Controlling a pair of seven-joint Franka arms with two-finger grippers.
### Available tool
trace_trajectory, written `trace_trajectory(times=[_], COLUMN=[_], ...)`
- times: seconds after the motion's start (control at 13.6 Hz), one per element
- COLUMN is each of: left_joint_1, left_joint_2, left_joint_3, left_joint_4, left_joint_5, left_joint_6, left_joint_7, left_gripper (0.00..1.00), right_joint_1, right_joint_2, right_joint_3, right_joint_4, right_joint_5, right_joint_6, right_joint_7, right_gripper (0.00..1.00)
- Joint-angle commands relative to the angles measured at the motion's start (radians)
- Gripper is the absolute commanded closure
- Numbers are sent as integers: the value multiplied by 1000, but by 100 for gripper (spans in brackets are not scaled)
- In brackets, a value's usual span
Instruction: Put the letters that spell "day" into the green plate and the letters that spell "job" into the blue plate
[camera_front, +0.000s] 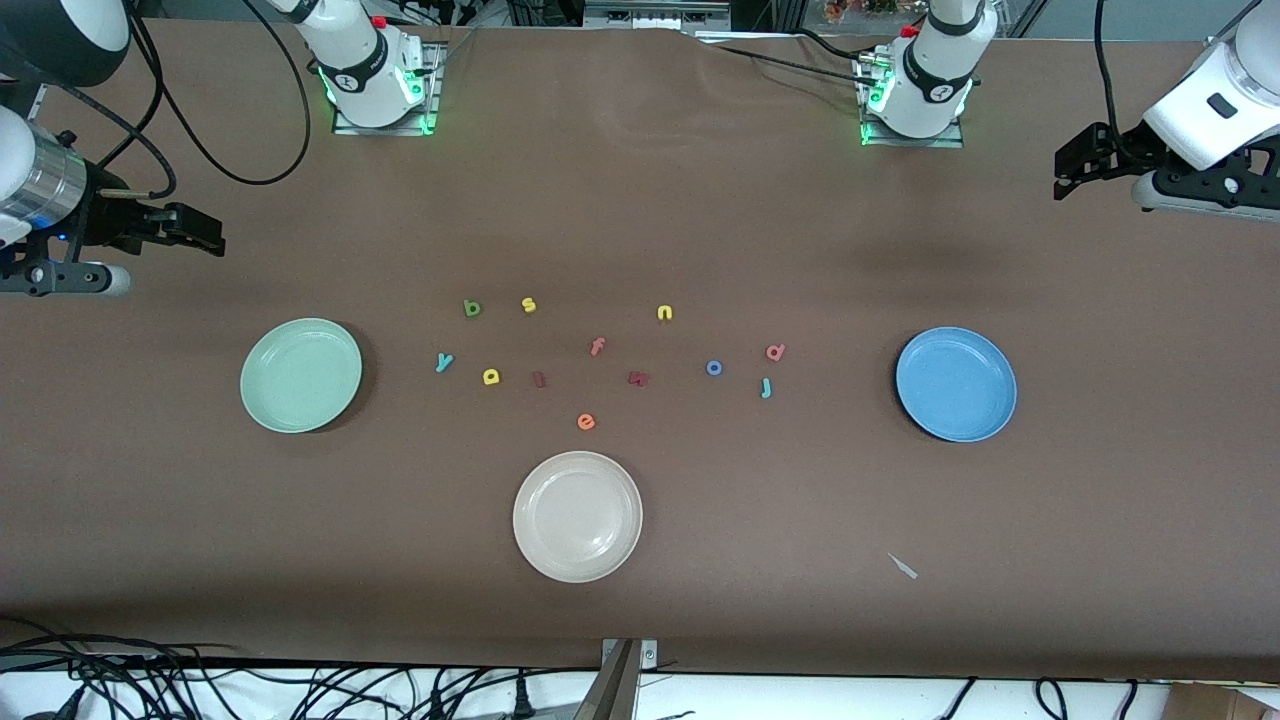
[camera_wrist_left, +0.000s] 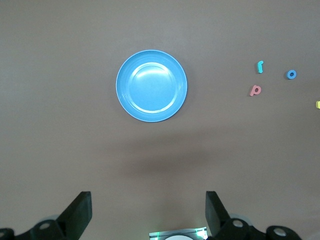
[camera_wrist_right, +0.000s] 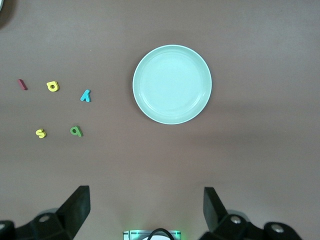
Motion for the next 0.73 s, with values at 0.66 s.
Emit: trace_trajectory(times=[0.66], left_joint_1=[10], left_joint_2=[13], left_joint_3=[1], left_joint_4=[28], left_joint_5=[-22], left_joint_6=[-54], left_joint_7=[-57], left_gripper=[0], right_joint_1=[0], right_joint_2=[1], right_joint_3=[2], right_joint_4=[15], right_joint_5=[-3], right_joint_6=[-14], right_joint_7=[-10], right_gripper=[0])
